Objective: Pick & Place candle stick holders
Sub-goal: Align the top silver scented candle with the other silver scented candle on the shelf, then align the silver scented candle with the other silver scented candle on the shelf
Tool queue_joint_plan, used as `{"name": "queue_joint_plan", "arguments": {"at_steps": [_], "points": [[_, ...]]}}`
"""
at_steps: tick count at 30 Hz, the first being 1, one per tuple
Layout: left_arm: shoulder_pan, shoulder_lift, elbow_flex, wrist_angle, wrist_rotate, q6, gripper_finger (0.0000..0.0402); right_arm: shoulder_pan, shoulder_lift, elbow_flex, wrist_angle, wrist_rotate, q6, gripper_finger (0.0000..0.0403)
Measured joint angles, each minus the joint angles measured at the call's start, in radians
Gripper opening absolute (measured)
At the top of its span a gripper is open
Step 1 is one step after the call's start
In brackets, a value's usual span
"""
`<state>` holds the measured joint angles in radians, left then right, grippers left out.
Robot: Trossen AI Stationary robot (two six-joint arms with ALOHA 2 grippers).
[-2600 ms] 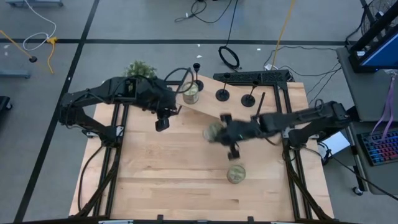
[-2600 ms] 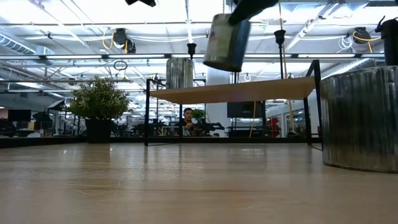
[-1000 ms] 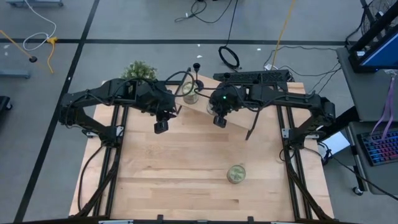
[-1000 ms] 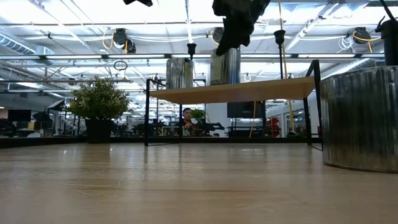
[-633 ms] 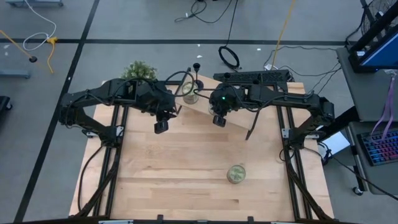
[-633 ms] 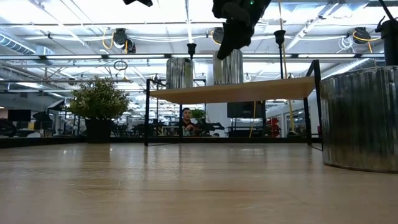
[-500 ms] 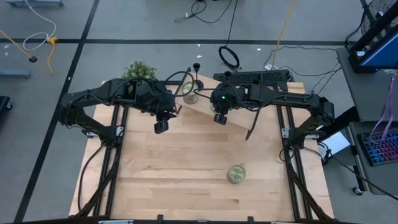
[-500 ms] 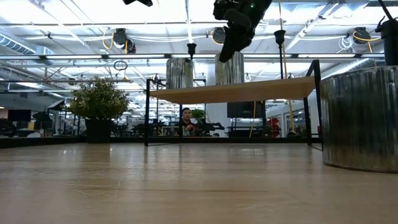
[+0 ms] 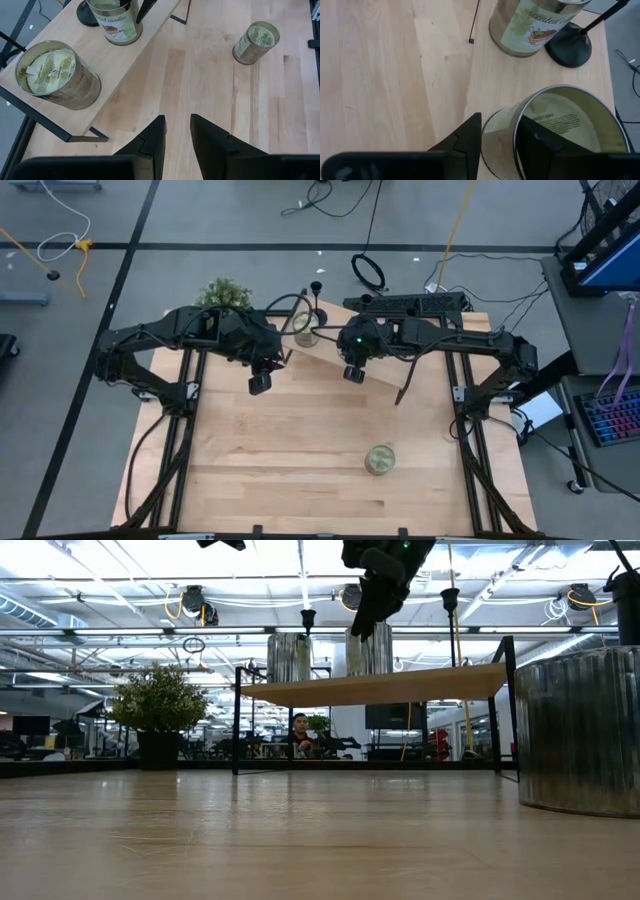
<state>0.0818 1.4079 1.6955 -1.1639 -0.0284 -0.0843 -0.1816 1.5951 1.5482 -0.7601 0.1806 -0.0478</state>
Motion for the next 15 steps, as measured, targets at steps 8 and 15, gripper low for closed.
{"name": "queue_joint_plan", "arguments": {"at_steps": [8,15], "points": [[0.000,0.000,0.000,0.000,0.000,-0.004,0.0097,0.021,-0.041,-0.001,0.012,0.000,0.008,0.0109],[0.000,0.000,0.000,0.002,0.000,-0.004,0.0097,0.044,-0.119,-0.001,0.041,0.002,0.009,0.0110]]}}
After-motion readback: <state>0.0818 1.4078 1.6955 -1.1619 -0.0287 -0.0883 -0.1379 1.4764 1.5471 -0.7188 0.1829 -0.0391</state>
